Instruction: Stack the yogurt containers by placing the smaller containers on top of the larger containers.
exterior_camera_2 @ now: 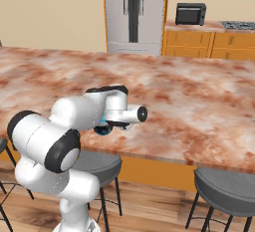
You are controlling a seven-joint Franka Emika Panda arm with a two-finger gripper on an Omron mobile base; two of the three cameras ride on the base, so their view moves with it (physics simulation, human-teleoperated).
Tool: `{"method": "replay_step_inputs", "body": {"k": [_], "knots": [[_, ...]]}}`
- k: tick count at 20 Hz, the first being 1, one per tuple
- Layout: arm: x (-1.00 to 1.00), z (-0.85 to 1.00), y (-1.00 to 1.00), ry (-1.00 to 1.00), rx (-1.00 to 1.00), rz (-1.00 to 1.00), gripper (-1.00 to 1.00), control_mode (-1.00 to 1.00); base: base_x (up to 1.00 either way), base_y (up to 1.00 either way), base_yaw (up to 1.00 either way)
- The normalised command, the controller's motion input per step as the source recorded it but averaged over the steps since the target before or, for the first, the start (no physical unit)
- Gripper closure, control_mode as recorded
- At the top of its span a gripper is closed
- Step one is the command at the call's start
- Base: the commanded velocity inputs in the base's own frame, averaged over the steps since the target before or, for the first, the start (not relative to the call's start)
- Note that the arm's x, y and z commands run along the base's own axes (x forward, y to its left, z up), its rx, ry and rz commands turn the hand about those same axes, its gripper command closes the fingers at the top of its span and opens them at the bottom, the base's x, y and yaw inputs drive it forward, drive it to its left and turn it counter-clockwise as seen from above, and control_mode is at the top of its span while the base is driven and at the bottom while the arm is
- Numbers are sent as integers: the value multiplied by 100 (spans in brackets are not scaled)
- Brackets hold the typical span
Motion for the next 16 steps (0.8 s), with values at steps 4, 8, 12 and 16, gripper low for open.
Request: {"method": "replay_step_inputs", "body": {"k": [4,8,12,16], "knots": [[-24,76,1,-3,-2,-6,-100,-100,0,0,0],[-16,64,21,0,-8,-13,-100,-100,0,0,0],[-19,39,47,0,-17,-8,-100,-100,0,0,0],[-26,26,45,0,-16,0,-100,-100,0,0,0]]}}
